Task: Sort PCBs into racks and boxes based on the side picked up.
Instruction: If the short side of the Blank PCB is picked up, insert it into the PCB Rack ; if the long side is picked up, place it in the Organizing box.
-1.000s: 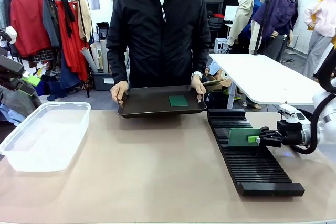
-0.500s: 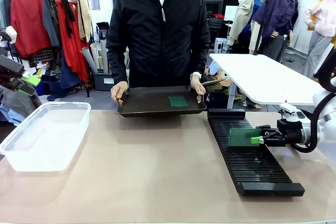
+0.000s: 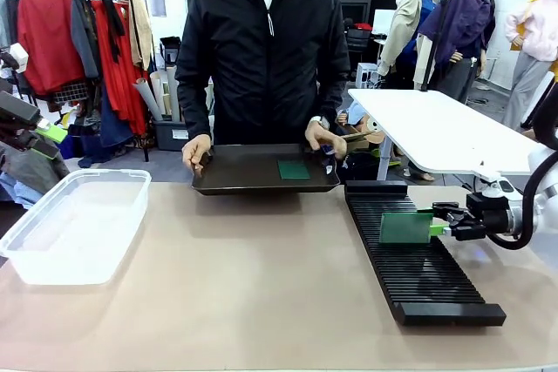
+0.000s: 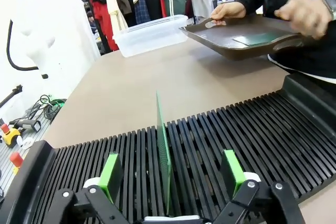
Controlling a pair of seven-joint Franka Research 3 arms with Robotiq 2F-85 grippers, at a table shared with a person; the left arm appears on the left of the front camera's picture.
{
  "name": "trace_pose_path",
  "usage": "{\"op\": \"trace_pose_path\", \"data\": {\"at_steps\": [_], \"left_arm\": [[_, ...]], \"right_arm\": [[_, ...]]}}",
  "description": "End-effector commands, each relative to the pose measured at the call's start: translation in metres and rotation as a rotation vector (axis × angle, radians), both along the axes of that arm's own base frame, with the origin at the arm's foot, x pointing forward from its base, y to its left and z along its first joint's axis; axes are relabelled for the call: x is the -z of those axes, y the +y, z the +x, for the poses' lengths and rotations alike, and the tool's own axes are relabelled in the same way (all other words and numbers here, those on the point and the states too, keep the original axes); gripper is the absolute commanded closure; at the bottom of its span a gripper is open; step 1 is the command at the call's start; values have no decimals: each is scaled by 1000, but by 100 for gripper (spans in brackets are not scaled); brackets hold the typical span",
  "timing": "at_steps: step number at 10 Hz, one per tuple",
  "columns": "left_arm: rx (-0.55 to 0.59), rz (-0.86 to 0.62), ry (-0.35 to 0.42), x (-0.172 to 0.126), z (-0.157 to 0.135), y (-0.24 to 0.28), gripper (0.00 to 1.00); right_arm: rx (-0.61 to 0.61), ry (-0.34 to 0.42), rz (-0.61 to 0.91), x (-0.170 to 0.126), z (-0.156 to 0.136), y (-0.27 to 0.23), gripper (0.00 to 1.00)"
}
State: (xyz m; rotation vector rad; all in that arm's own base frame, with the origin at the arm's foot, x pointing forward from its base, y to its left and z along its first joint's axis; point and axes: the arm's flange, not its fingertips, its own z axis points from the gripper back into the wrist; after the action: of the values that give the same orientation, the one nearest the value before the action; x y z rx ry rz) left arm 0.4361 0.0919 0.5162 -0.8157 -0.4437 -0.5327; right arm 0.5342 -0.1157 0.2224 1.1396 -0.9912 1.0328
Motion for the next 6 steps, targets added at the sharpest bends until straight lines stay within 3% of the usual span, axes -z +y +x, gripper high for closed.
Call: {"op": "trace_pose_path", "data": {"at_steps": [1, 2, 3, 6], "left_arm": [[2, -6, -1, -1, 0, 0, 0], [2, -6, -1, -1, 0, 0, 0], [2, -6, -1, -1, 0, 0, 0], [2, -6, -1, -1, 0, 0, 0]], "right_arm": [[4, 28, 14, -14, 1, -2, 0], [44, 59, -6, -15, 0, 0, 0], [1, 1, 4, -3, 0, -1, 0], [1, 1, 4, -3, 0, -1, 0]]}}
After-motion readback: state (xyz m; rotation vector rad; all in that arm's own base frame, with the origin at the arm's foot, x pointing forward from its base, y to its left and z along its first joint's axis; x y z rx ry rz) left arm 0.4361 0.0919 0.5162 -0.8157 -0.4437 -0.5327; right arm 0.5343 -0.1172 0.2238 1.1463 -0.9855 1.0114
